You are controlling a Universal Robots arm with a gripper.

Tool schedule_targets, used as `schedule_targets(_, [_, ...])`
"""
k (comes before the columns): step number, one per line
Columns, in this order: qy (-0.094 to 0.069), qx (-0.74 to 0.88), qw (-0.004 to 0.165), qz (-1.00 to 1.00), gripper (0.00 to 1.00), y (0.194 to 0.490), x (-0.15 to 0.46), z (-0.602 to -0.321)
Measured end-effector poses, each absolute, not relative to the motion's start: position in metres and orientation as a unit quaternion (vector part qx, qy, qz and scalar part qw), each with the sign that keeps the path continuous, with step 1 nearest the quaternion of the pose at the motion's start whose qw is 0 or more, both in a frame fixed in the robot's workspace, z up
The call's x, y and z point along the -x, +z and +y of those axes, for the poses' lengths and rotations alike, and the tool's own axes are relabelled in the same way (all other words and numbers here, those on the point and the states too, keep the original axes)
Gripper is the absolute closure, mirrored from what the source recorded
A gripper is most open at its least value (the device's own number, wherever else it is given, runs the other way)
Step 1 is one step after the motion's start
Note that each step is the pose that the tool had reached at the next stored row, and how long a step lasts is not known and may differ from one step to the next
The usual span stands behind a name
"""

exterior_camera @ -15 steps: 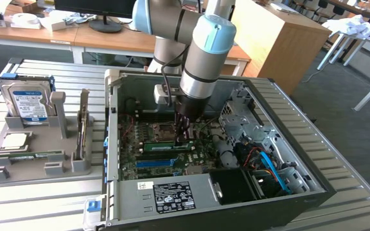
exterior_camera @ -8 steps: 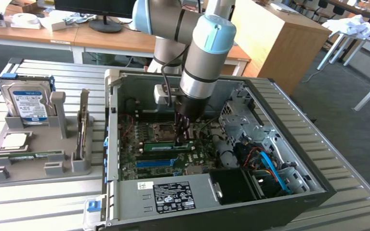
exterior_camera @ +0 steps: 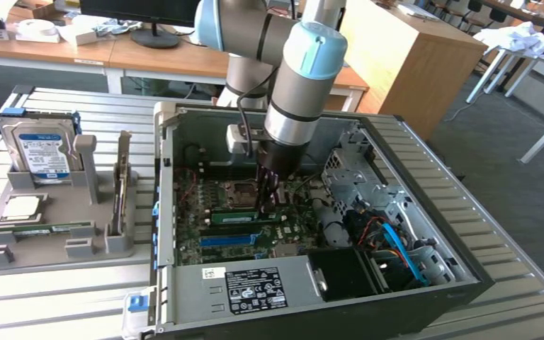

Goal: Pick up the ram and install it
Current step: 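Insert the ram into the slot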

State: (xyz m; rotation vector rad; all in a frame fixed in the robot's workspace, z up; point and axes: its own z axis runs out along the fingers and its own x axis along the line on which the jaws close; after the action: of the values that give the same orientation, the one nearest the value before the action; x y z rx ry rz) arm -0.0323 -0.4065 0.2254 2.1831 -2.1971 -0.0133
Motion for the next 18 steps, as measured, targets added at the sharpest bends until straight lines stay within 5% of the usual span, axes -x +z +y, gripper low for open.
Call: schedule_targets(18, [-0.004,-0.705,0.022,-0.709,0.69,0.252,0.032,-0.407])
